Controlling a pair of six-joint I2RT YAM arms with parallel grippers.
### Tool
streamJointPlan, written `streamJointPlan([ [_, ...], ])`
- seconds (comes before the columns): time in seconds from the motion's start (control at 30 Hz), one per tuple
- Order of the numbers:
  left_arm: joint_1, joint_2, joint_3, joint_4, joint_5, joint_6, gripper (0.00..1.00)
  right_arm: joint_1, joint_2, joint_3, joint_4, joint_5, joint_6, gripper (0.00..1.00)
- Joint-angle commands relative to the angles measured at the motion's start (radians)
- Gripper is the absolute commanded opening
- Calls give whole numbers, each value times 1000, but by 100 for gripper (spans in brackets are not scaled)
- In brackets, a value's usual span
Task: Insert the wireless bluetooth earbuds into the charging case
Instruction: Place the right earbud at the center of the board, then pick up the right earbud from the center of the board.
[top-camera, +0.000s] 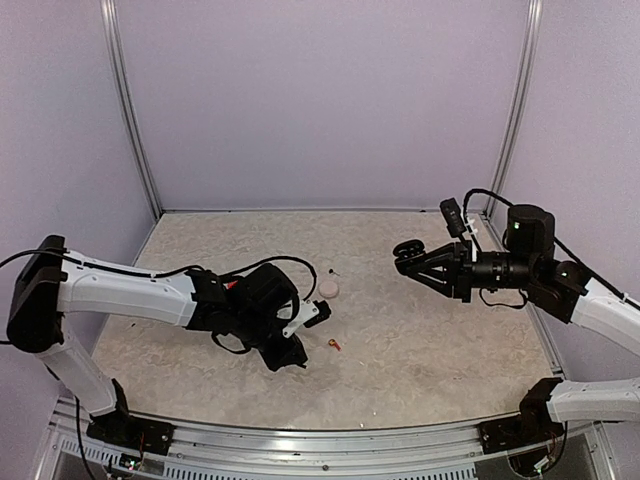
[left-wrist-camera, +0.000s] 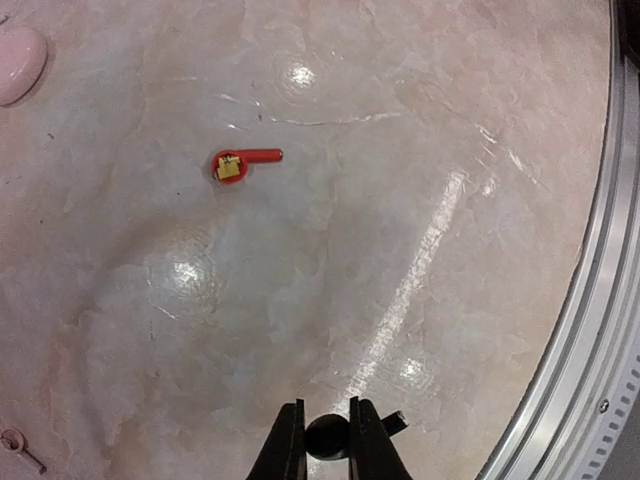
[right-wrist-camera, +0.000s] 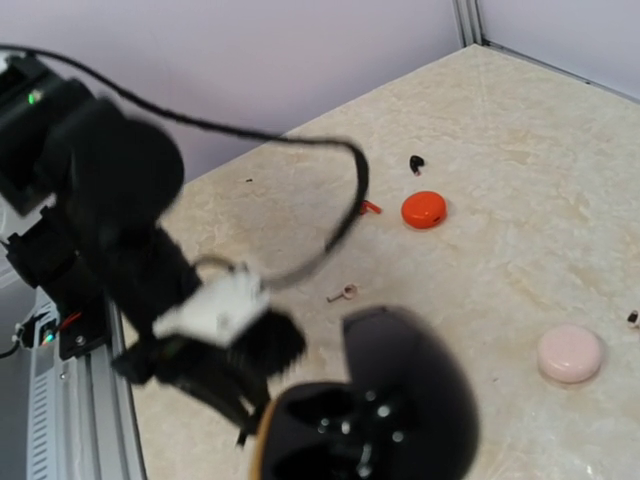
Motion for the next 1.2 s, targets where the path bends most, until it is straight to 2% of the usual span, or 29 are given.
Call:
streamJointPlan([
  [0.0,-57,85,31,-88,-44,47,10,-8,5,13,35,-26,-5,0],
  [0.27,-97,190,85,-134,-115,158,12,-8,-8,10,24,-20,-3,0],
  [0.5,-99,175,98,-141,-148,135,35,-8,-15,9,16,-15,-5,0],
  [0.7,-96,93,98,-134,-192,73,41,-7,-8,9,24,-22,-5,0],
  [0.9,-100,29,157,-157,-140,-179,41,-7,-7,14,18,-17,-6,0],
  [1.07,-100,31,201,-241,-137,-532,37,-8,-6,23,7,-15,-9,0],
  [1.17,-102,43,187,-284,-79,-718,32,-7,-9,24,7,-16,-10,0],
])
